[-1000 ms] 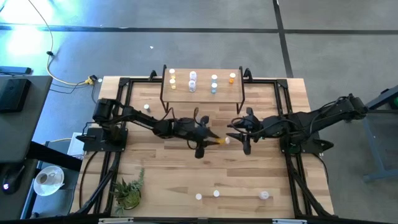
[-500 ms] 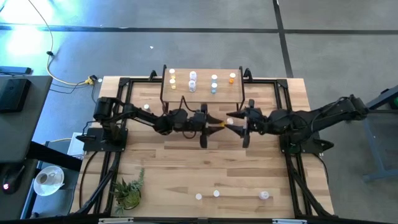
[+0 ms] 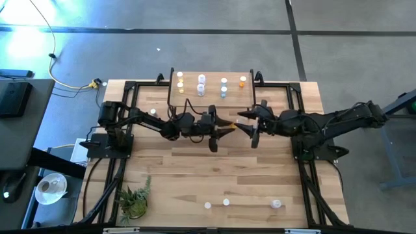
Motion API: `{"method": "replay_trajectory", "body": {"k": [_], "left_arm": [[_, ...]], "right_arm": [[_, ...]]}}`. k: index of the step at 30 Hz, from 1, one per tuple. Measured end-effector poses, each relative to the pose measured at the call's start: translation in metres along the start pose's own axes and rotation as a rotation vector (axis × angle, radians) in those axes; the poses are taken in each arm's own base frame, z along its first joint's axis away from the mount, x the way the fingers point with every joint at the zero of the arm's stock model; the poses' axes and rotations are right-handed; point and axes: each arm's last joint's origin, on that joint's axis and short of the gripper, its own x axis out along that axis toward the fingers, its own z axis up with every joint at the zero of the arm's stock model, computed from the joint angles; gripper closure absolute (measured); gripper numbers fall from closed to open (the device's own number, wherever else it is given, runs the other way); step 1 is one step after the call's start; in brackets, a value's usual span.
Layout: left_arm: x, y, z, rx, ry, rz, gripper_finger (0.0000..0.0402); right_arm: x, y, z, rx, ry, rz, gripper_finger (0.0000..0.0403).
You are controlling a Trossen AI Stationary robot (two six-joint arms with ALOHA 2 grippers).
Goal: Pick and place medicine bottles onto shelf by color
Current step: Put the top orange pill bottle on the shelf aligned with the orange pill bottle
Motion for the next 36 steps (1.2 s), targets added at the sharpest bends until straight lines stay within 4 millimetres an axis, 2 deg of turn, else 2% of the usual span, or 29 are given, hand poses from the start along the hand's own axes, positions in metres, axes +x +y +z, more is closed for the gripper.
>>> {"method": "replay_trajectory", "body": {"k": [15,30,36], "left_arm": [[0.000,0.001,0.003,0.019,-0.031,0.031,0.0309],[0.000,0.001,0.002,0.035,-0.028,0.031,0.0309],[0.000,0.001,0.002,0.037,-0.027,0.032,0.0308]], "right_arm": [[0.000,-0.001,-0.007,0.016,0.065,-0.012,0.0195],[0.009,-0.006,-0.012,0.009,0.097,-0.030,0.0285],[0.009,-0.006,-0.012,0.008,0.097,-0.028,0.0301]]}}
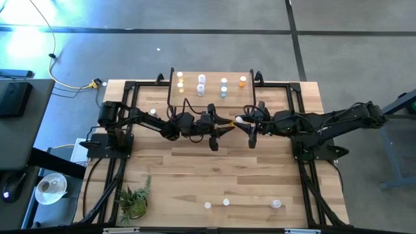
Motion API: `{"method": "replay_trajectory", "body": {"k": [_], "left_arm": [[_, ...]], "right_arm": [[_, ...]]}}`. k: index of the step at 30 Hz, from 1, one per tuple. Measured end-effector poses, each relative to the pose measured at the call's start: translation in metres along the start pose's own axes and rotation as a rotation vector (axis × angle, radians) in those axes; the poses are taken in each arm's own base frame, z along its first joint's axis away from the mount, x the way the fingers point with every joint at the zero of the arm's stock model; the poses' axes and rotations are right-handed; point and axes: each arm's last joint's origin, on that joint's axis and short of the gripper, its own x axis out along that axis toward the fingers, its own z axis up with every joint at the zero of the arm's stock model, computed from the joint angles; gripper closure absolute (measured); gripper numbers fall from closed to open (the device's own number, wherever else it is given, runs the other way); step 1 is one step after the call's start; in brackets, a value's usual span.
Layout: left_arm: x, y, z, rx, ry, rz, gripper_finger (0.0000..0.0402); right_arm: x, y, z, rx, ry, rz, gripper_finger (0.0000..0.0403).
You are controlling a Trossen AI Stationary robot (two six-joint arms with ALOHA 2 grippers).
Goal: Pick and place medicine bottles onto shelf by color
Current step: Put the top orange pill bottle on the shelf aligned with the orange pill bottle
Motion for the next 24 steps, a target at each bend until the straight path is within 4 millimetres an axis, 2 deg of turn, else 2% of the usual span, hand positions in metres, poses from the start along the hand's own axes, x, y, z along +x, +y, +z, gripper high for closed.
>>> {"method": "replay_trajectory", "body": {"k": [8,16,20,24], "left_arm": [[0.000,0.000,0.000,0.005,0.003,0.000,0.0278],[0.000,0.000,-0.005,0.078,0.050,0.006,0.0218],[-0.002,0.003,0.006,0.099,0.061,0.052,0.0194],[-0.007,0.008,0.021,0.160,0.122,0.070,0.0189]], "right_arm": [[0.000,0.000,-0.001,-0.007,0.007,-0.006,0.0301],[-0.001,-0.001,-0.001,-0.028,0.008,-0.016,0.0301],[-0.002,-0.003,0.001,-0.068,-0.009,-0.075,0.0301],[-0.004,-0.005,0.001,-0.113,-0.016,-0.119,0.0301]]}}
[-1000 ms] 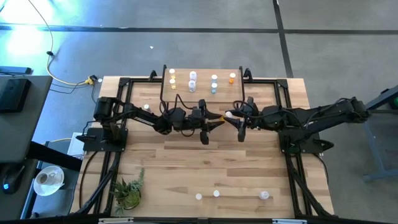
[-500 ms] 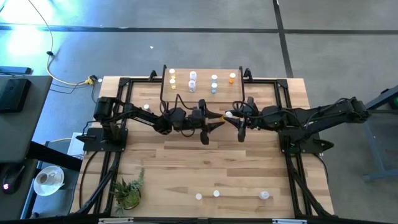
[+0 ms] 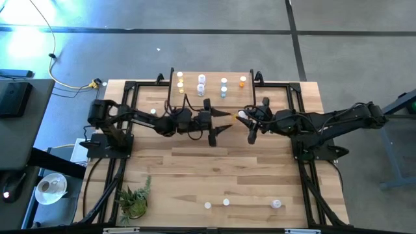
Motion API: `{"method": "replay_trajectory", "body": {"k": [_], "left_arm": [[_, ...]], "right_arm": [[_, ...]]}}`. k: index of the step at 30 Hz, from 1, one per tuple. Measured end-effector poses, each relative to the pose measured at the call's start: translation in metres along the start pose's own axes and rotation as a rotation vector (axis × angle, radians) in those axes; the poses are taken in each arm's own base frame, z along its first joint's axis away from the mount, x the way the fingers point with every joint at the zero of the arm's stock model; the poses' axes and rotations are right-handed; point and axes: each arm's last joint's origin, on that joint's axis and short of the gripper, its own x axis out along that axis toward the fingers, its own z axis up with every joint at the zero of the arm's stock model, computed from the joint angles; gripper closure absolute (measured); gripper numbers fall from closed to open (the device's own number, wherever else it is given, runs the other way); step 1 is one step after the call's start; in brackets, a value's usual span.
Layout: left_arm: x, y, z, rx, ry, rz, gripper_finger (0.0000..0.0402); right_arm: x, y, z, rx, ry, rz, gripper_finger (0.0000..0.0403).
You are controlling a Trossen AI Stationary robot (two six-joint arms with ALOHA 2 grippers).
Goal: Pick and place medicine bottles onto shelf by color
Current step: Put the top orange pill bottle on the shelf aligned with the orange pill bottle
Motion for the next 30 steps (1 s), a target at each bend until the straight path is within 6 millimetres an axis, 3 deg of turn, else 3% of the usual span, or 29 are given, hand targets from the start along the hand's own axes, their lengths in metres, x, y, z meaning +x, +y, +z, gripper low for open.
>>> {"method": "replay_trajectory", "body": {"k": [10,21,25,30], "left_arm": [[-0.037,0.017,0.058,0.062,0.094,0.013,0.0188],[-0.102,0.028,0.119,0.077,0.101,0.009,0.0188],[-0.122,0.031,0.125,0.058,0.135,0.004,0.0188],[-0.137,0.028,0.101,0.010,0.152,-0.016,0.0188]], "right_arm": [[0.004,-0.026,0.007,-0.050,-0.034,-0.174,0.0301],[0.010,-0.074,0.022,-0.019,0.018,-0.341,0.0302],[0.013,-0.089,0.019,0.062,0.053,-0.312,0.0302],[0.023,-0.103,0.005,0.120,0.166,-0.329,0.0302]]}}
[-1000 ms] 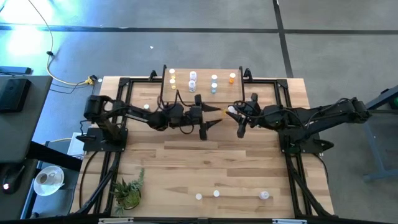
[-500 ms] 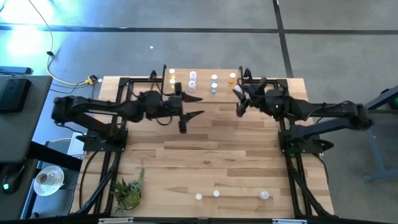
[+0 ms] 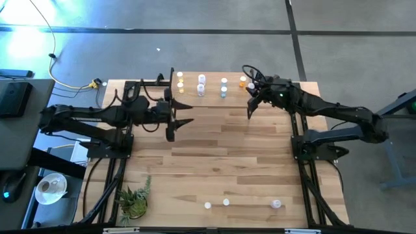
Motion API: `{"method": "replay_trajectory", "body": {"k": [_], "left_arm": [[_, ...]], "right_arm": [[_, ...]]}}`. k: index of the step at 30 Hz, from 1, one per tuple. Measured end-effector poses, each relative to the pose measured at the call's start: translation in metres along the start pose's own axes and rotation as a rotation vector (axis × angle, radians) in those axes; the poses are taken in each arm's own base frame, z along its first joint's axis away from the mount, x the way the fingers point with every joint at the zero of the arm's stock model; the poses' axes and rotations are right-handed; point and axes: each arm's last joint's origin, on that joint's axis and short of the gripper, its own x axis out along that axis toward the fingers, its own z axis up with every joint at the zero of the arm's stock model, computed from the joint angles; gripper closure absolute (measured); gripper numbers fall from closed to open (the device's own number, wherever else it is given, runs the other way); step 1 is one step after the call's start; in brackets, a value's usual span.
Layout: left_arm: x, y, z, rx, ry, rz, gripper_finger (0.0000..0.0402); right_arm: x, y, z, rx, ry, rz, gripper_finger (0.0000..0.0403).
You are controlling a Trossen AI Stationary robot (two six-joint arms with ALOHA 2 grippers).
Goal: Pick and place medicine bottles onto shelf by color
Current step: Put the top orange pill bottle on the shelf aligned with the orange pill bottle
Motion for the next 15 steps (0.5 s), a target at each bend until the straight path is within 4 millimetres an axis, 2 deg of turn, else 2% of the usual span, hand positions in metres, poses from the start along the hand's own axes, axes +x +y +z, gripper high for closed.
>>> {"method": "replay_trajectory", "body": {"k": [8,15], "left_arm": [[-0.004,-0.004,-0.053,-0.081,-0.033,0.045,0.0188],[-0.009,0.005,-0.073,-0.110,-0.122,0.146,0.0188]], "right_arm": [[0.027,0.002,-0.013,0.011,0.111,0.021,0.0302],[0.048,0.006,-0.024,-0.025,0.175,0.008,0.0302]]}}
